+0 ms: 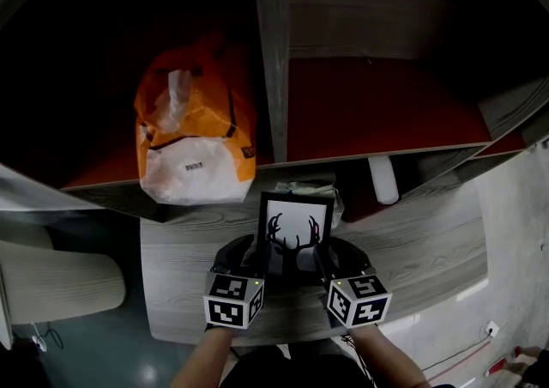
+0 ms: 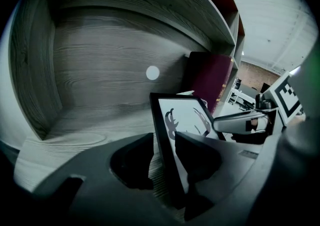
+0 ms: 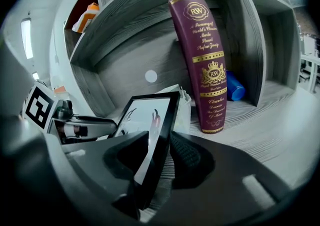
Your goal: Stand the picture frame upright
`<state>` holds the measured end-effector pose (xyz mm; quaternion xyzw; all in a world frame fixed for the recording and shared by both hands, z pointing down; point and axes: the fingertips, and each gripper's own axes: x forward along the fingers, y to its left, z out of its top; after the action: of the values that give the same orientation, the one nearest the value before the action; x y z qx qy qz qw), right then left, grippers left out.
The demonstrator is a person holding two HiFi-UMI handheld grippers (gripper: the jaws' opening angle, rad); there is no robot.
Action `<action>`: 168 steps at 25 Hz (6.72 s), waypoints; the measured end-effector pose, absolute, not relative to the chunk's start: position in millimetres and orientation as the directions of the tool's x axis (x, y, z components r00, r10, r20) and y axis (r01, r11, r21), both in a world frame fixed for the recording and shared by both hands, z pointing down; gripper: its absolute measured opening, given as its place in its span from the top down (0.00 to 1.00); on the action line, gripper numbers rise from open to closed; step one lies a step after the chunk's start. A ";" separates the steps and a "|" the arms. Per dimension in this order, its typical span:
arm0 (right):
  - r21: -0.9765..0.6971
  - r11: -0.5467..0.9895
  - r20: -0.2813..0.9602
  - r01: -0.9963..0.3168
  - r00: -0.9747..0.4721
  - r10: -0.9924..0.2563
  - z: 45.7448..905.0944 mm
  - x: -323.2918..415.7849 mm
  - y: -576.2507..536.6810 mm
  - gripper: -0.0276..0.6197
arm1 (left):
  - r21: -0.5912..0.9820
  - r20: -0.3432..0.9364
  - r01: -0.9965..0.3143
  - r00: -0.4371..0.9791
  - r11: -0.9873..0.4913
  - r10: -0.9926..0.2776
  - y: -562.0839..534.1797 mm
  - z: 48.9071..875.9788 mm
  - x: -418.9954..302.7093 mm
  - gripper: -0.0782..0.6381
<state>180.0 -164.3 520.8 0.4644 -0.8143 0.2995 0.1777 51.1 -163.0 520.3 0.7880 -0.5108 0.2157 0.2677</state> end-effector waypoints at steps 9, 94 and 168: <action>-0.336 0.370 0.575 -0.866 -0.500 -0.648 528.9 179.5 -169.6 0.75 | 0.264 0.613 -0.919 0.393 -0.292 -0.685 -169.8 530.2 47.4 0.66; -0.310 0.710 0.396 -0.632 -0.765 -0.508 442.4 31.3 -154.6 0.83 | 0.292 0.452 -0.956 0.104 0.037 -0.886 -101.7 444.5 -87.8 0.74; -0.262 0.589 0.304 -0.764 -0.645 -0.701 467.9 -23.3 -269.6 0.83 | 0.251 0.341 -0.967 0.044 0.046 -0.939 -244.3 467.6 -157.2 0.79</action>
<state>-23.3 -269.6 467.9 0.4129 -0.8875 0.1867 0.0843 -157.2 -244.3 467.6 0.6899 -0.6906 0.0325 0.2146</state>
